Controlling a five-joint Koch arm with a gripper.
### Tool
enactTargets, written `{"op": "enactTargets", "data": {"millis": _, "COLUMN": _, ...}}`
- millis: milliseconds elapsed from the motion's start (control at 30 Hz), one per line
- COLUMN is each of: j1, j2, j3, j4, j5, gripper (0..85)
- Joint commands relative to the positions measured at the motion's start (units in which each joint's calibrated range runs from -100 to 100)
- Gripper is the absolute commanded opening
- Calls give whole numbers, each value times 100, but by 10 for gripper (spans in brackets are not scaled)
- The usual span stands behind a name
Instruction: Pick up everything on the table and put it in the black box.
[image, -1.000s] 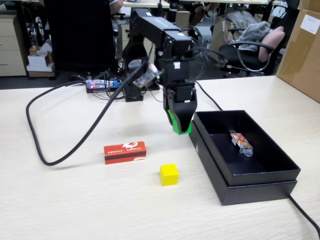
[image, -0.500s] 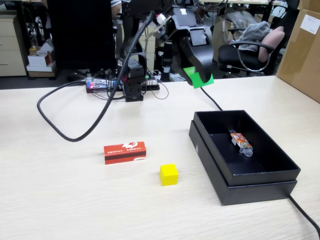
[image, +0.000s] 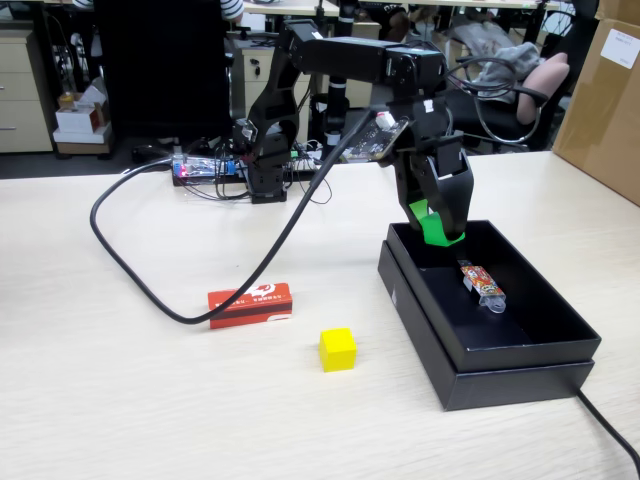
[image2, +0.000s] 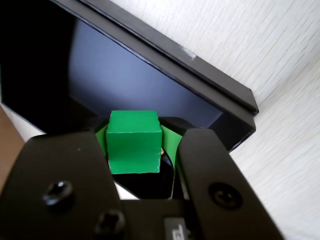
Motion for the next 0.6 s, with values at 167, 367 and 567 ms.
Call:
{"op": "enactTargets", "data": {"millis": 167, "j1": -5, "j2": 160, "j3": 164, "j4": 21, "j5": -15, "gripper": 32}}
{"op": "enactTargets", "data": {"millis": 367, "j1": -103, "j2": 298, "j3": -45, "j4": 21, "j5": -68, "gripper": 158}}
{"op": "enactTargets", "data": {"millis": 567, "j1": -137, "j2": 275, "j3": -145, "j4": 21, "j5": -107, "gripper": 266}}
